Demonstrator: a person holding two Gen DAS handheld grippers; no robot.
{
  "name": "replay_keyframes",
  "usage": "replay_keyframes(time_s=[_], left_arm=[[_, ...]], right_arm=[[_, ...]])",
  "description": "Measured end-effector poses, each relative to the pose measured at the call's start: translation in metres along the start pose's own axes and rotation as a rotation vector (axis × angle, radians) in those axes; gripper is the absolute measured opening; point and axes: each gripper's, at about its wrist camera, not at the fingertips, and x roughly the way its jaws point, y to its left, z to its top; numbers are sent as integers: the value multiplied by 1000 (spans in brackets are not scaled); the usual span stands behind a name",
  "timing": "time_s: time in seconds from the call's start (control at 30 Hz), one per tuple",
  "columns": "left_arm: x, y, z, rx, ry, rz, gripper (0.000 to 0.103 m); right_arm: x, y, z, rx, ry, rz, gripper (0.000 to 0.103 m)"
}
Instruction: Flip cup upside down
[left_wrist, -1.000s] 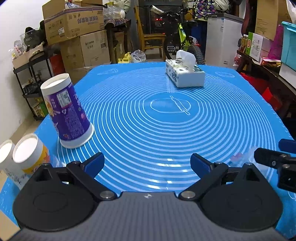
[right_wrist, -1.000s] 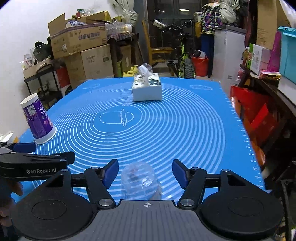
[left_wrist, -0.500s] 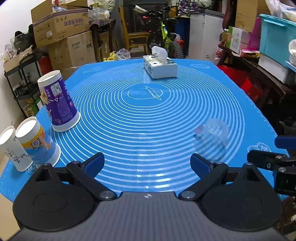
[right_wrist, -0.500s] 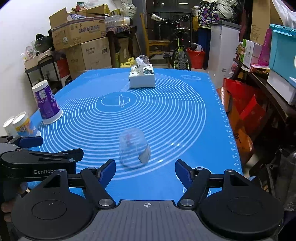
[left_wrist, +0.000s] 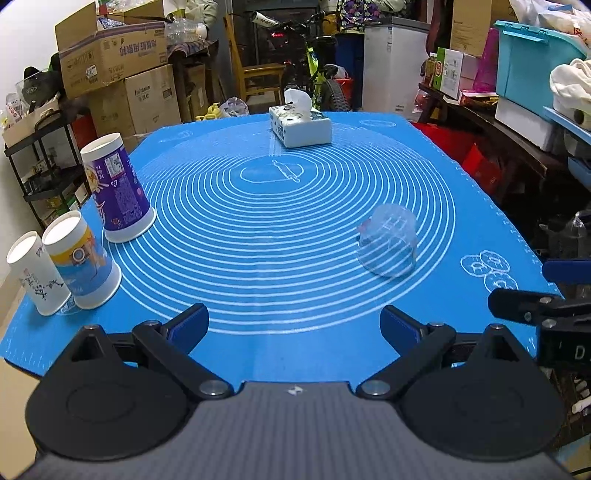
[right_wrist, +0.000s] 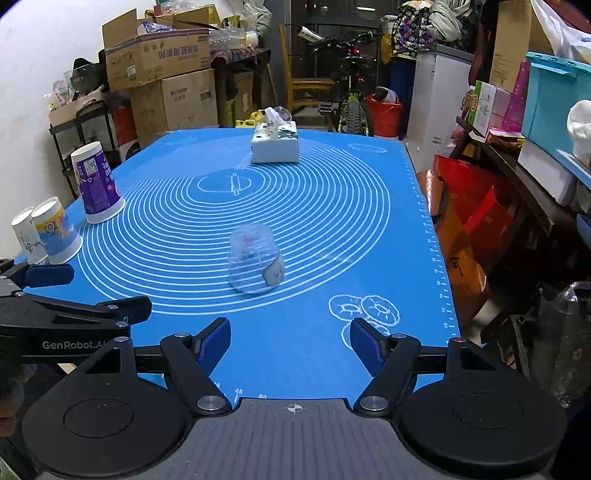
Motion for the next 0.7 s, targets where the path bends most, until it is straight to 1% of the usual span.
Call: replay_keyframes(time_s=[0.23, 0.7], left_arm=[[-6, -2, -8, 5, 4, 1, 98], [-8, -5, -10, 17, 8, 2, 98]], right_arm=[[-5, 1, -5, -13, 4, -1, 76], [-6, 3, -9, -26, 18, -2, 77]])
